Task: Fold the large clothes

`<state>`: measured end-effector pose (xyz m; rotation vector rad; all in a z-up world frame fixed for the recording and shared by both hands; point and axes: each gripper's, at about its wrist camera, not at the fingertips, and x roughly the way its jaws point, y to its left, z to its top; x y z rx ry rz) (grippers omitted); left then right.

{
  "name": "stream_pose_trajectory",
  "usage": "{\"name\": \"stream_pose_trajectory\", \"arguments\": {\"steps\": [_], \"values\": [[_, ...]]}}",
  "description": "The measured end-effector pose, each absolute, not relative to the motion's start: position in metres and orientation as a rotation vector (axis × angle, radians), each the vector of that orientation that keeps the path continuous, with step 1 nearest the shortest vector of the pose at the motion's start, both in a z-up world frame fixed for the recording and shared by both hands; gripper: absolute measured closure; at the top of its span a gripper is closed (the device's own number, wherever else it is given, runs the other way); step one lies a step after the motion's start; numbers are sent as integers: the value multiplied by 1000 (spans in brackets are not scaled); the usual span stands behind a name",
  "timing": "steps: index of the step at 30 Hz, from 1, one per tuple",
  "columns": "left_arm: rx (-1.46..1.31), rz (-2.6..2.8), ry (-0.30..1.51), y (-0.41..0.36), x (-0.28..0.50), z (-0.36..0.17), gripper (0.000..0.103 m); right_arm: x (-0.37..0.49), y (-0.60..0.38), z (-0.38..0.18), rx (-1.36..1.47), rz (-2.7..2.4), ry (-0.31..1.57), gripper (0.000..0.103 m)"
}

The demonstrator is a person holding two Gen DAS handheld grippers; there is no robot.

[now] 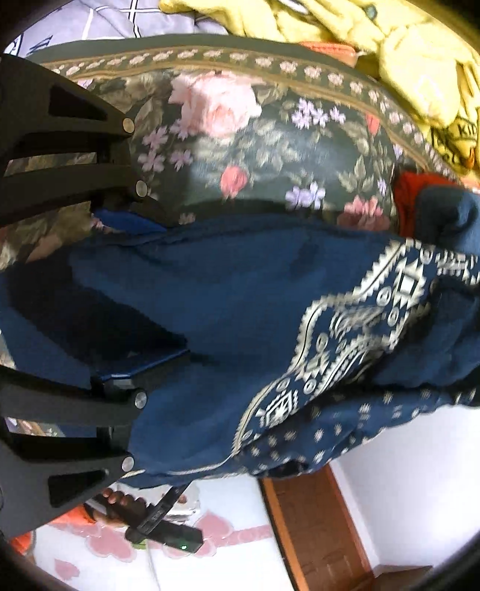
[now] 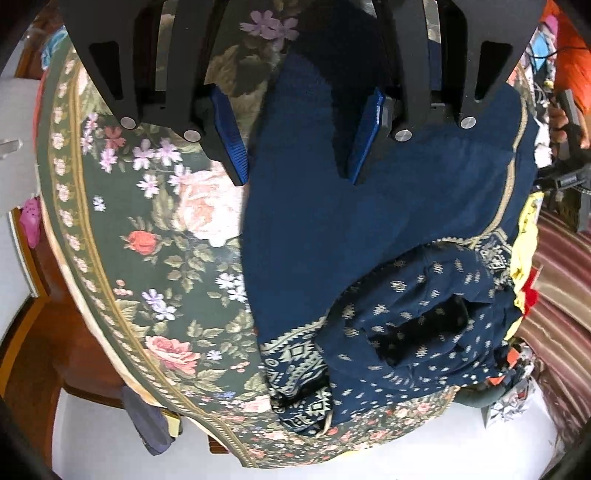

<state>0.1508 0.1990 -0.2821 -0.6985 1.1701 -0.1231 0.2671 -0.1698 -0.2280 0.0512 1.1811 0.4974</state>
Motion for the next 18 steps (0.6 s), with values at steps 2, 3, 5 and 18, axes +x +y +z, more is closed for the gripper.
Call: {"name": "stream_pose_trajectory", "arguments": {"steps": [2,3,5,18], "values": [[-678,-137,1168,193,152,-279,48,268,-165,-228,44,504,1174,54],[-666,-144,1163,191,156,-279,52,268,-162,-228,39,512,1169,57],[-643,-152,1151,185,161,-275,65,268,-156,-228,41,537,1162,77],[-519,-97,929,191,182,-188,92,289,-141,-174,97,592,1007,96]]}}
